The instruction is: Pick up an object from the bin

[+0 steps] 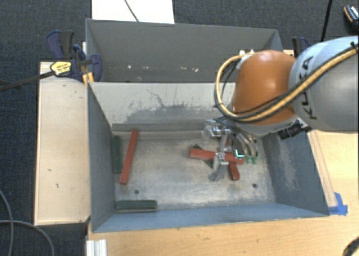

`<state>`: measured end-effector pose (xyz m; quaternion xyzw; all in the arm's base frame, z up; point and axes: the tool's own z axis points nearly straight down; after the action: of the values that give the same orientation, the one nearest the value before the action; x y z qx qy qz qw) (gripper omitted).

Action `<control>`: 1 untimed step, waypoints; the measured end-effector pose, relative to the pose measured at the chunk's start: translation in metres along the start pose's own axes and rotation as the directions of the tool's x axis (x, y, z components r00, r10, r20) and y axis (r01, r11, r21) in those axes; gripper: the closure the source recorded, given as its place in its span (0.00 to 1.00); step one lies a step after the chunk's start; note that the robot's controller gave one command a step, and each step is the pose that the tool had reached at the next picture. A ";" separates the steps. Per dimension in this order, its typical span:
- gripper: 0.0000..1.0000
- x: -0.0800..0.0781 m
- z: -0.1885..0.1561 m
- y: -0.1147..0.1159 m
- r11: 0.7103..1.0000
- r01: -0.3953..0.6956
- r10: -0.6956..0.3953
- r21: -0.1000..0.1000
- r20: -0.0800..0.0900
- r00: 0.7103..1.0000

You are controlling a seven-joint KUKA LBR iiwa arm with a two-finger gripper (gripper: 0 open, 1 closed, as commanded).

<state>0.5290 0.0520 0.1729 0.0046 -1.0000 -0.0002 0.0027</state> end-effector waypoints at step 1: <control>0.00 -0.043 0.099 -0.047 0.999 0.052 -0.052 0.002 0.001 0.999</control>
Offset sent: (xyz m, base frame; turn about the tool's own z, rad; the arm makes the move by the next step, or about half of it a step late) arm 0.0434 -0.0444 -0.0954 -0.0555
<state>0.5720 0.0051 0.0735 0.0307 -0.9995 0.0005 0.0023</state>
